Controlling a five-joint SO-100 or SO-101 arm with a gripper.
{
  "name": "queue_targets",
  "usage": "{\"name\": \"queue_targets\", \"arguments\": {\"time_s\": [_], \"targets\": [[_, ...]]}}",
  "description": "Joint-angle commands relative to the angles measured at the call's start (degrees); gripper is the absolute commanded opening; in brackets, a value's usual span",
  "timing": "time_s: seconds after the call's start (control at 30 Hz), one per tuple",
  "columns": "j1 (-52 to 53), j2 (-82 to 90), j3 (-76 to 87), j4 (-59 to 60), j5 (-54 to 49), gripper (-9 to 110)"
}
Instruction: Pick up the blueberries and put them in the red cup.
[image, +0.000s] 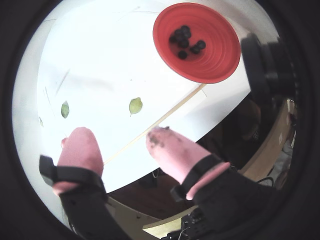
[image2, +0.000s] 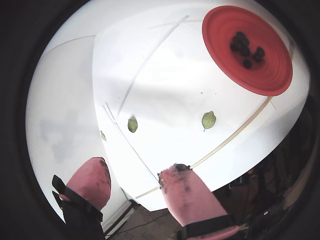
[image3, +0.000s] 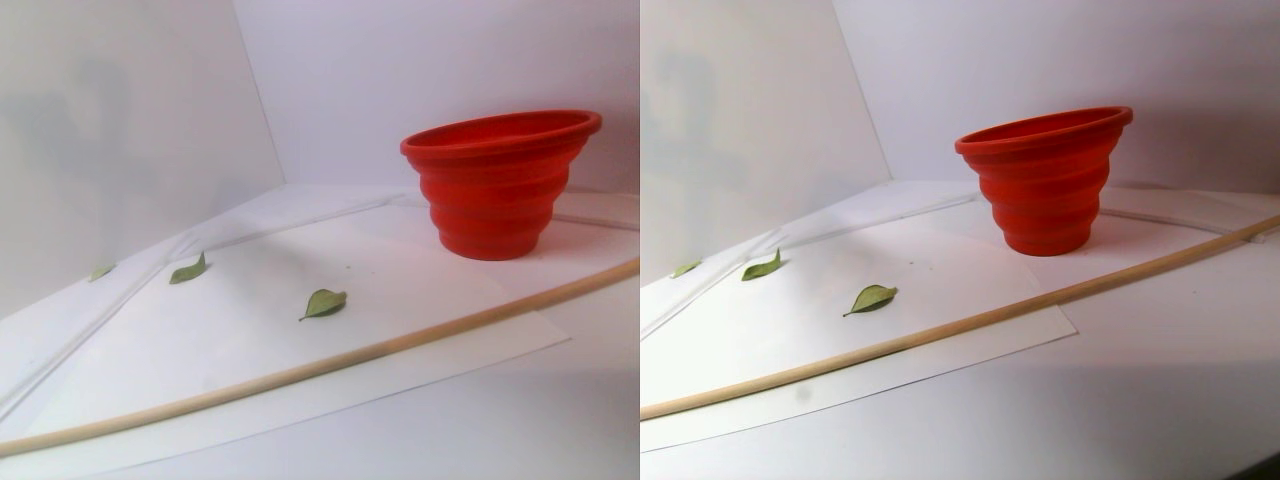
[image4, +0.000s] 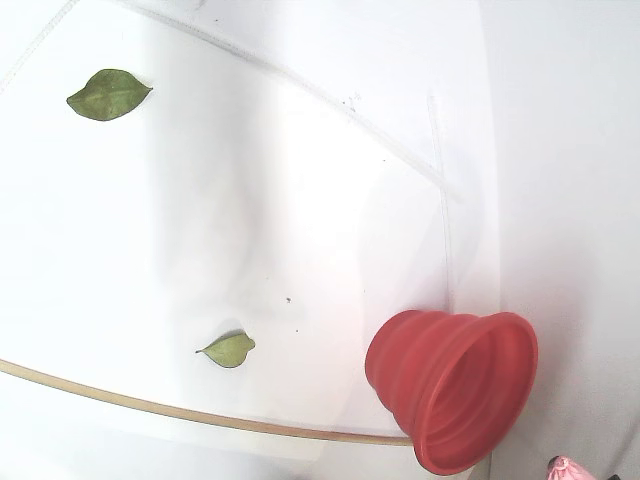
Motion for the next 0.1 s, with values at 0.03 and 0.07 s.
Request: {"name": "queue_targets", "arguments": {"time_s": [0.03, 0.07], "targets": [[-1.2, 2.4, -4.7, 1.2, 1.6, 20], [-1.4, 2.4, -4.9, 1.5, 1.8, 20]]}}
